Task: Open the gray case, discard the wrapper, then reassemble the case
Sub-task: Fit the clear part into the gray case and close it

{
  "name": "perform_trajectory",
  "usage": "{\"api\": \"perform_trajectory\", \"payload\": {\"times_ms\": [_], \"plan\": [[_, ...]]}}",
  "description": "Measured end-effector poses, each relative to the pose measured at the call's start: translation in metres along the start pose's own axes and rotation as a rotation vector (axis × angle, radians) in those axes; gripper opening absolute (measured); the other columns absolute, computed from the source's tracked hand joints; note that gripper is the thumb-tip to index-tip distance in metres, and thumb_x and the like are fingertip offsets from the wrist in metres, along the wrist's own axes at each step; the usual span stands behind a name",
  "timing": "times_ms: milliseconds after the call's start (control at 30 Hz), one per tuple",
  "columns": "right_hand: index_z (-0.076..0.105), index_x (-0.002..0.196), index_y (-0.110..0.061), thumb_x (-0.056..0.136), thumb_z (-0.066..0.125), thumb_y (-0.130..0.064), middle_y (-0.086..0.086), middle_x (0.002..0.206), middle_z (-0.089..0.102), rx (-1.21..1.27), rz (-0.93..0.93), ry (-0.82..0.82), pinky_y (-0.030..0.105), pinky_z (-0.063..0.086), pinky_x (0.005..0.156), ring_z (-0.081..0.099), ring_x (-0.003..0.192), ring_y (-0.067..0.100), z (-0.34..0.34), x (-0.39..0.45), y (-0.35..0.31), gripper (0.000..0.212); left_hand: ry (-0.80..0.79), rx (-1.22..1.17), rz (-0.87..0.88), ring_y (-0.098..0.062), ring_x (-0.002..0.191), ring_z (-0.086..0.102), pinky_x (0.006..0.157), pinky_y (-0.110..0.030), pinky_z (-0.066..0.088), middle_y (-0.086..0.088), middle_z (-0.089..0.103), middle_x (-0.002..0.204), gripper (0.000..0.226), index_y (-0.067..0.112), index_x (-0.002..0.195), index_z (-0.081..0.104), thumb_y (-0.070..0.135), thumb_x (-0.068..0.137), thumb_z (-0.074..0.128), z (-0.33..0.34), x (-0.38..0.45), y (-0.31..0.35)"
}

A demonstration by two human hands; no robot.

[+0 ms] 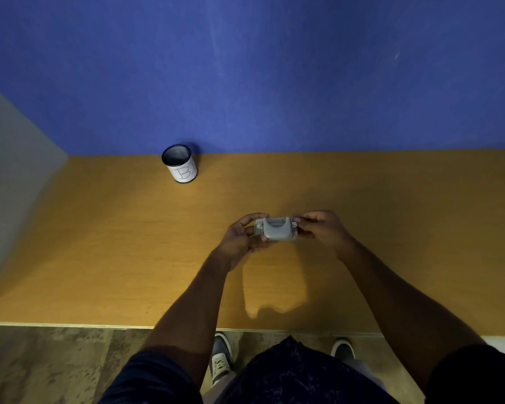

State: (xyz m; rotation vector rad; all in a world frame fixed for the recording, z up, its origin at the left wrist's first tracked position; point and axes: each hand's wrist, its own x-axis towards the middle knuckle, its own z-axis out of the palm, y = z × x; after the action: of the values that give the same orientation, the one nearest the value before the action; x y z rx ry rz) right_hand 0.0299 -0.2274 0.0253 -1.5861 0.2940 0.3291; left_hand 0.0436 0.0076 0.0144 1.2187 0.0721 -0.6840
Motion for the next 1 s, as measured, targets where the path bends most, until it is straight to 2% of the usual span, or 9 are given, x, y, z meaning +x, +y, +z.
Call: {"api": "perform_trajectory", "payload": {"times_ms": [133,233,367,433,567,667,767,867,1000], "plan": [[0.065,0.112,0.012,0.095,0.060,-0.003,0.013,0.086,0.070,0.023,0.032,0.006,0.021,0.059,0.059,0.069,0.071,0.017,0.000,-0.001,0.001,0.023,-0.008,-0.013,0.009,-0.032,0.108,0.069,0.083,-0.042,0.063,-0.014,0.072,0.117,0.060,0.004,0.135,0.056,-0.021,0.080,0.066,0.001,-0.002,-0.001],[0.067,0.110,0.010,0.094,0.062,-0.004,0.017,0.090,0.070,0.005,-0.004,0.056,0.024,0.060,0.063,0.067,0.078,0.026,0.002,0.000,0.003,0.022,-0.004,-0.013,0.019,-0.033,0.109,0.068,0.087,-0.045,0.062,-0.018,0.069,0.122,0.062,0.005,0.136,0.055,-0.019,0.081,0.066,0.003,-0.001,0.000],[0.069,0.105,0.004,0.095,0.062,-0.007,0.014,0.087,0.069,-0.102,-0.028,0.122,0.017,0.052,0.053,0.062,0.069,0.017,0.006,-0.006,-0.001,0.017,0.003,-0.029,-0.021,-0.036,0.107,0.069,0.089,-0.042,0.061,-0.019,0.068,0.127,0.057,0.010,0.138,0.056,-0.015,0.087,0.061,0.004,-0.002,0.002],[0.070,0.108,0.003,0.096,0.061,-0.009,0.014,0.088,0.070,-0.128,-0.032,0.126,0.020,0.051,0.056,0.061,0.068,0.015,0.007,-0.008,-0.003,0.019,0.001,-0.047,-0.037,-0.036,0.105,0.070,0.091,-0.042,0.060,-0.022,0.066,0.127,0.051,0.005,0.138,0.055,-0.014,0.090,0.058,0.005,-0.002,0.002],[0.068,0.113,0.005,0.096,0.060,-0.009,0.020,0.094,0.069,-0.053,-0.034,0.116,0.021,0.052,0.059,0.061,0.075,0.021,0.008,-0.010,-0.003,0.024,0.072,-0.028,-0.049,-0.027,0.093,0.076,0.081,-0.035,0.064,-0.024,0.068,0.119,0.037,-0.006,0.132,0.057,-0.007,0.095,0.056,0.006,-0.002,0.002],[0.065,0.119,0.000,0.091,0.066,-0.004,0.017,0.095,0.071,0.056,0.009,0.034,0.022,0.055,0.063,0.066,0.077,0.021,0.007,-0.014,-0.002,0.029,0.134,-0.035,-0.043,-0.021,0.085,0.078,0.069,-0.027,0.062,-0.014,0.076,0.104,0.031,-0.006,0.128,0.060,-0.003,0.097,0.056,0.007,-0.003,0.005],[0.063,0.123,-0.001,0.083,0.072,0.004,0.017,0.106,0.073,0.029,0.006,-0.024,0.024,0.061,0.072,0.073,0.083,0.020,0.007,-0.016,0.002,0.041,0.124,-0.034,-0.047,-0.020,0.086,0.078,0.069,-0.027,0.062,-0.013,0.076,0.103,0.030,-0.006,0.127,0.061,-0.001,0.097,0.057,0.008,-0.005,0.005],[0.060,0.126,0.004,0.083,0.071,0.007,0.021,0.106,0.072,0.045,-0.011,-0.035,0.024,0.061,0.072,0.074,0.083,0.022,0.006,-0.014,0.004,0.044,0.091,-0.076,-0.073,-0.022,0.090,0.077,0.074,-0.029,0.063,-0.013,0.076,0.105,0.026,-0.002,0.123,0.063,0.005,0.101,0.051,0.005,-0.005,0.007],[0.060,0.125,0.002,0.085,0.067,0.009,0.023,0.103,0.073,0.014,-0.016,-0.044,0.025,0.062,0.073,0.074,0.083,0.024,0.003,-0.018,0.003,0.041,0.195,0.008,-0.071,-0.023,0.085,0.071,0.068,-0.029,0.063,-0.009,0.074,0.094,0.019,0.005,0.107,0.069,0.011,0.103,0.052,0.002,0.000,0.007]]}}
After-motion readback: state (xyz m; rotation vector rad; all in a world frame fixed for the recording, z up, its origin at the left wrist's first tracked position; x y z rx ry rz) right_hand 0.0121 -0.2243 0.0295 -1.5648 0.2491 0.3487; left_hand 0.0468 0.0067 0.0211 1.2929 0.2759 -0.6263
